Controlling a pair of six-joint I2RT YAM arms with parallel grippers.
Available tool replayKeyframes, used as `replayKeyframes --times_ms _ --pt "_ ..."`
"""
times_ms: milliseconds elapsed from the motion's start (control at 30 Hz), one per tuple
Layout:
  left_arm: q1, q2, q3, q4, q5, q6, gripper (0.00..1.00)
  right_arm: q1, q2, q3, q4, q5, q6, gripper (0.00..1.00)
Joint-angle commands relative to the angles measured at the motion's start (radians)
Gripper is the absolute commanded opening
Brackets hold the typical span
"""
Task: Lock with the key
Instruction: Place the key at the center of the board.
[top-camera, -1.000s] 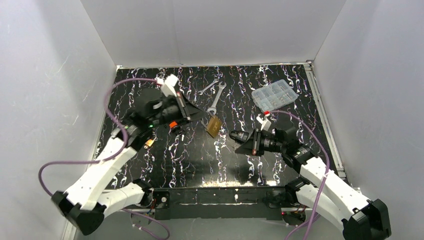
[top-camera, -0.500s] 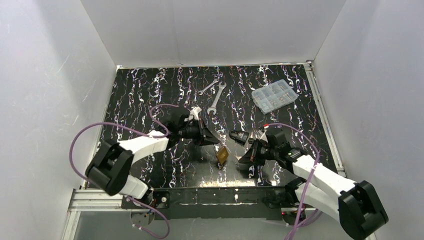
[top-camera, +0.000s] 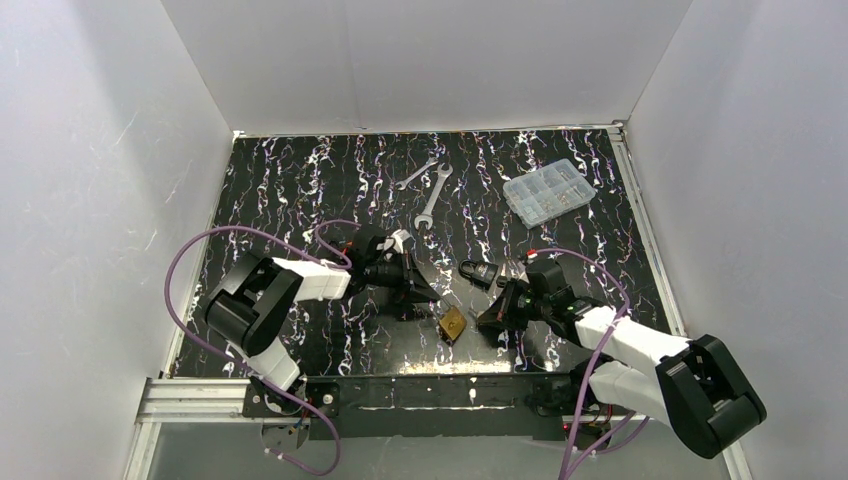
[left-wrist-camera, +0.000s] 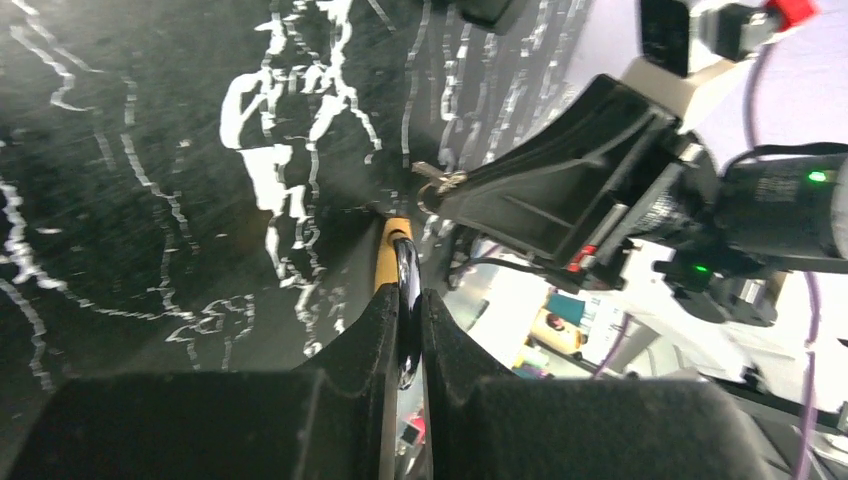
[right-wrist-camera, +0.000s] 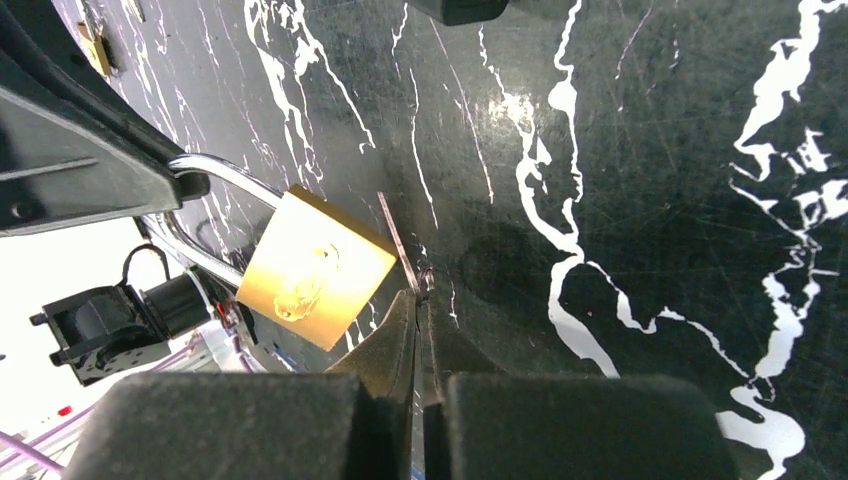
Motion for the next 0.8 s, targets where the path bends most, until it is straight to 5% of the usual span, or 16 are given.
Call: replayKeyframes --times_ms 0,200,567,767 --pt "-0.006 0.008 0.095 -0.367 -0.061 0.209 0.0 0.009 0.027 0.017 0.057 0.032 -0.002 0.01" --pt "-0.011 0.055 0.176 -0.569 -0.153 0.34 0.14 0.071 0.134 0.088 0.054 0.036 -0.013 0.01" --pt "-0.012 0.007 0.261 -0.734 -0.258 0.445 0.61 0.125 0.139 0.112 -0.015 0.12 -0.006 0.01" --pt "-0.011 -0.076 0.38 -0.882 -0.331 0.508 0.84 0.125 0.094 0.144 -0.101 0.131 -0.035 0.39"
